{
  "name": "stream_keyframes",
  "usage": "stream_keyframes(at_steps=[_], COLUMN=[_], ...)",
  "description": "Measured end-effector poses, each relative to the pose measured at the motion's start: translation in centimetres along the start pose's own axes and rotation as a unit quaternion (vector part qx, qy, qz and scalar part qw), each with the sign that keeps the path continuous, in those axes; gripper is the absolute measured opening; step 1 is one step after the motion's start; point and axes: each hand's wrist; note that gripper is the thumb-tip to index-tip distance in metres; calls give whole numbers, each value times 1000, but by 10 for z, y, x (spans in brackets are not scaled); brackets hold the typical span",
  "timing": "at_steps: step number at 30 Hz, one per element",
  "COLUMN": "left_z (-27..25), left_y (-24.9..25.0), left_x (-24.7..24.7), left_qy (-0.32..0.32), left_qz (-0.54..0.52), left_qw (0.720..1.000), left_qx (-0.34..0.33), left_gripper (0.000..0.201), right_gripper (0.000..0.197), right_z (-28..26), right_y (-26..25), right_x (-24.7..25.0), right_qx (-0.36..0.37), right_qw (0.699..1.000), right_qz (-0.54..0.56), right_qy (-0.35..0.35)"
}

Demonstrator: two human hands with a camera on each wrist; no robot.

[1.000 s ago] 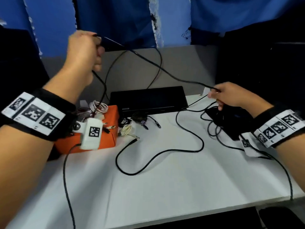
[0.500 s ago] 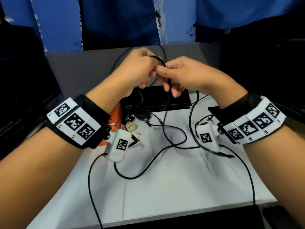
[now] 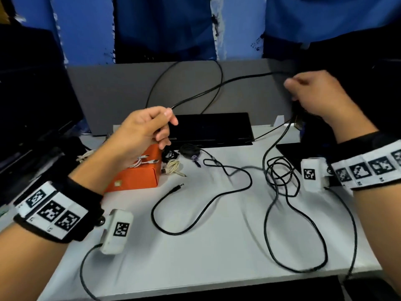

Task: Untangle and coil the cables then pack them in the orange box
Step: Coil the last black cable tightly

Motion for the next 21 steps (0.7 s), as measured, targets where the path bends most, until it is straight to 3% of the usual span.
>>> stream_keyframes(at_steps=[2, 4, 6, 9, 12, 15, 18, 21], left_z=[-5, -10, -15, -27, -41, -52, -56, -56], left_y=[-1, -3, -2, 1, 2, 3, 6, 8], left_x=[-11, -26, -42, -55, -49, -39, -40, -44], left_qy=[-1, -17, -29, -28, -38, -115, -117, -65], left_qz=[-29, -49, -75, -117, -217, -359, -419, -411], left_qw=[1000, 999, 997, 993, 975, 925, 900, 909], left_qx=[1, 7, 3, 2, 36, 40, 9, -33], left_gripper=[29, 30, 31, 33, 31, 25, 24, 35], right_gripper=[63, 76, 67, 44, 31, 27, 34, 44], right_z=[-18, -49, -80, -103, -105, -109, -118, -131], right_y=[-26, -71, -108, -124, -111, -98, -98, -114], right_x=[-8, -21, -39, -63, -70, -74, -81, -84], right_qx=[62, 186, 279, 334, 292, 250, 213, 190], right_qw=[988, 976, 954, 933, 941, 952, 957, 944], right_qz=[-133, -94, -23, 65, 155, 167, 164, 167], right_qy=[-50, -69, -104, -118, -67, -49, -111, -210])
Point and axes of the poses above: each hand's wrist, its own z-axis towards the middle knuckle, its own x-axis out of the back of the hand, y = z × x, and after that the axes turned 11 degrees about x, right-handed
